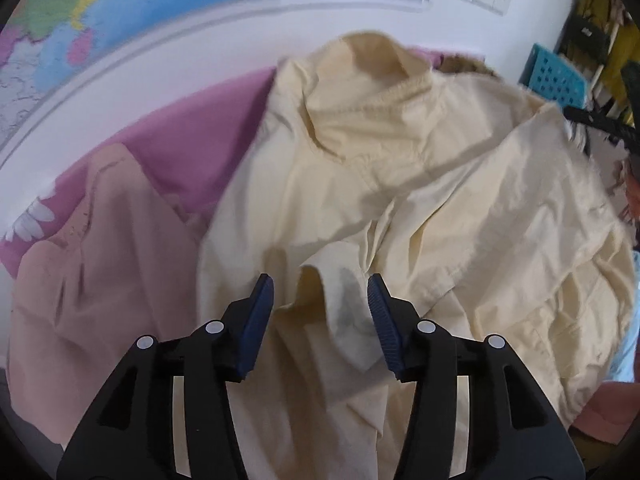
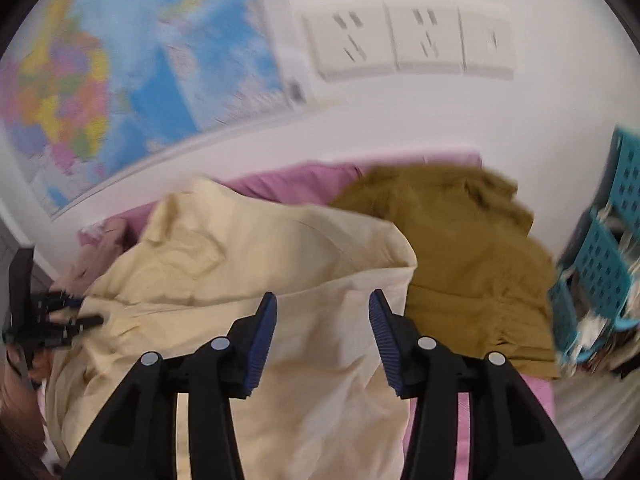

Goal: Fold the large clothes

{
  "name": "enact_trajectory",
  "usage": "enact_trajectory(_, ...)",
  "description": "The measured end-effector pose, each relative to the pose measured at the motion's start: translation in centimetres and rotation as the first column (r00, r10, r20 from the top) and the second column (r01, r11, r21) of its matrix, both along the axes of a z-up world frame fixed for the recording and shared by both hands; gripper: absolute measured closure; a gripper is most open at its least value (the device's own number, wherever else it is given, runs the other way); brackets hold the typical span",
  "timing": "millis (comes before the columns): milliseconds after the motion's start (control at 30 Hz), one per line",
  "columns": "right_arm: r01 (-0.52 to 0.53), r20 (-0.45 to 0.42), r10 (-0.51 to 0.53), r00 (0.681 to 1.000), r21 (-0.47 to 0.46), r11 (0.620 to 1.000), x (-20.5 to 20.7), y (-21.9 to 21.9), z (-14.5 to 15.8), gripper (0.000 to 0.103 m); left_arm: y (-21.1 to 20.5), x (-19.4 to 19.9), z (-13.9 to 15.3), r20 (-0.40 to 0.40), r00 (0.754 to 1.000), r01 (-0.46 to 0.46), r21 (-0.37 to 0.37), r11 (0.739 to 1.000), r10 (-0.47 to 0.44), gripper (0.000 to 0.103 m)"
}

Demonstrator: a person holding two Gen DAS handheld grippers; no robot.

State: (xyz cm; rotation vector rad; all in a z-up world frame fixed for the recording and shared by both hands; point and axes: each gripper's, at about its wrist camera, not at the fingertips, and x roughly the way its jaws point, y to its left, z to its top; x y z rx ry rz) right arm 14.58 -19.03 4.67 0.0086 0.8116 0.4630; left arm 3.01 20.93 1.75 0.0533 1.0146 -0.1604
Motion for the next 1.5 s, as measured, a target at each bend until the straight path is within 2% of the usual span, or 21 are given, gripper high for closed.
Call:
enact_trajectory(67, -0.082, 0.057, 0.082, 0.995, -0.001, 0.997, -2.7, 1.5, 1.3, 0.053, 0.1, -0.8, 0.9, 0.024, 1.0, -0.001, -0.015, 1.0, 0.001, 0.047)
enact_trajectory(133, -0.158, 0.078, 0.159, 0.984, -0.019, 0.987, -4.4, 3.5, 1.5, 0.053, 0.6, -1.8, 1.7, 0.056, 0.998, -0.005, -0.015, 1.0, 0.006, 0.046)
enact_trajectory(300, -0.359, -0.009, 0.359, 0.933, -0.048, 0.932, -6.0, 10.6, -1.6, 0.053, 1.4, -4.0, 2.3, 0.071, 0.997, -0.007, -0.022, 1.0, 0.008, 0.041)
enact_trajectory(400, -0.403, -0.09, 0.396, 0.914, -0.091, 0.911, -5.8, 13.9, -4.9, 0.053, 2.0, -5.8, 2.4, 0.072, 0.997, -0.016, -0.03, 0.999, 0.018, 0.041)
enact_trajectory(467, -0.381, -0.103, 0.367, 0.924, -0.212, 0.9, -5.5, 15.2, -7.1, 0.053, 2.5, -7.2, 2.4, 0.081, 0.996, -0.027, -0.032, 0.999, 0.03, 0.038)
enact_trajectory(533, -0.376, -0.143, 0.348, 0.926, -0.281, 0.883, -4.9, 15.6, -9.4, 0.054, 3.4, -8.8, 2.4, 0.084, 0.996, -0.041, -0.038, 0.998, 0.044, 0.036)
enact_trajectory(600, -0.371, -0.178, 0.333, 0.926, -0.264, 0.89, -4.4, 15.1, -10.3, 0.054, 4.1, -10.2, 2.3, 0.08, 0.995, -0.051, -0.035, 0.998, 0.054, 0.036)
enact_trajectory(733, -0.34, -0.181, 0.304, 0.935, -0.222, 0.914, -4.2, 14.2, -9.1, 0.055, 4.9, -13.4, 1.9, 0.083, 0.995, -0.054, -0.028, 0.998, 0.057, 0.036)
enact_trajectory(867, -0.397, -0.123, 0.382, 0.916, -0.137, 0.908, -6.3, 15.3, -6.2, 0.048, 4.7, -15.8, 1.2, 0.076, 0.995, -0.065, -0.02, 0.998, 0.066, 0.036)
enact_trajectory(967, -0.473, -0.032, 0.473, 0.88, -0.135, 0.871, -8.9, 18.8, -4.2, 0.04, 3.7, -17.3, 0.6, 0.065, 0.997, -0.046, -0.019, 0.999, 0.047, 0.036)
enact_trajectory(1067, -0.533, 0.013, 0.542, 0.84, -0.167, 0.829, -10.4, 22.6, -4.1, 0.038, 2.4, -18.5, -0.3, 0.04, 0.999, -0.025, 0.029, 0.999, 0.023, 0.036)
enact_trajectory(1133, -0.551, 0.004, 0.561, 0.828, -0.181, 0.815, -10.7, 24.9, -4.7, 0.039, 1.8, -19.3, -0.9, 0.02, 1.0, -0.016, 0.07, 0.997, 0.015, 0.041)
enact_trajectory(1200, -0.558, -0.018, 0.569, 0.822, -0.221, 0.8, -10.7, 26.8, -5.9, 0.054, 1.9, -19.9, -1.5, -0.002, 1.0, -0.018, 0.084, 0.996, 0.019, 0.068)
enact_trajectory(1233, -0.555, -0.034, 0.566, 0.824, -0.246, 0.794, -10.5, 27.5, -6.6, 0.065, 2.3, -20.2, -1.7, -0.008, 1.0, -0.029, 0.086, 0.996, 0.03, 0.074)
enact_trajectory(1267, -0.568, -0.071, 0.568, 0.82, -0.22, 0.793, -10.2, 27.7, -7.3, 0.075, 2.7, -20.4, -1.8, -0.004, 0.999, -0.042, 0.088, 0.995, 0.043, 0.083)
enact_trajectory(1300, -0.577, -0.094, 0.571, 0.816, -0.206, 0.79, -10.1, 27.3, -7.9, 0.077, 3.4, -20.7, -1.7, 0.003, 0.998, -0.07, 0.087, 0.994, 0.07, 0.094)
enact_trajectory(1400, -0.584, -0.107, 0.576, 0.81, -0.235, 0.777, -11.0, 27.0, -8.7, 0.08, 5.7, -20.9, -0.7, 0.03, 0.989, -0.146, 0.061, 0.987, 0.145, 0.098)
enact_trajectory(1467, -0.594, -0.135, 0.579, 0.804, -0.236, 0.769, -11.3, 26.4, -8.9, 0.08, 7.4, -20.6, 0.0, 0.051, 0.977, -0.209, 0.077, 0.975, 0.206, 0.098)
enact_trajectory(1500, -0.596, -0.146, 0.578, 0.803, -0.236, 0.768, -11.5, 26.2, -9.1, 0.08, 8.6, -20.4, 0.4, 0.06, 0.971, -0.234, 0.057, 0.971, 0.23, 0.098)
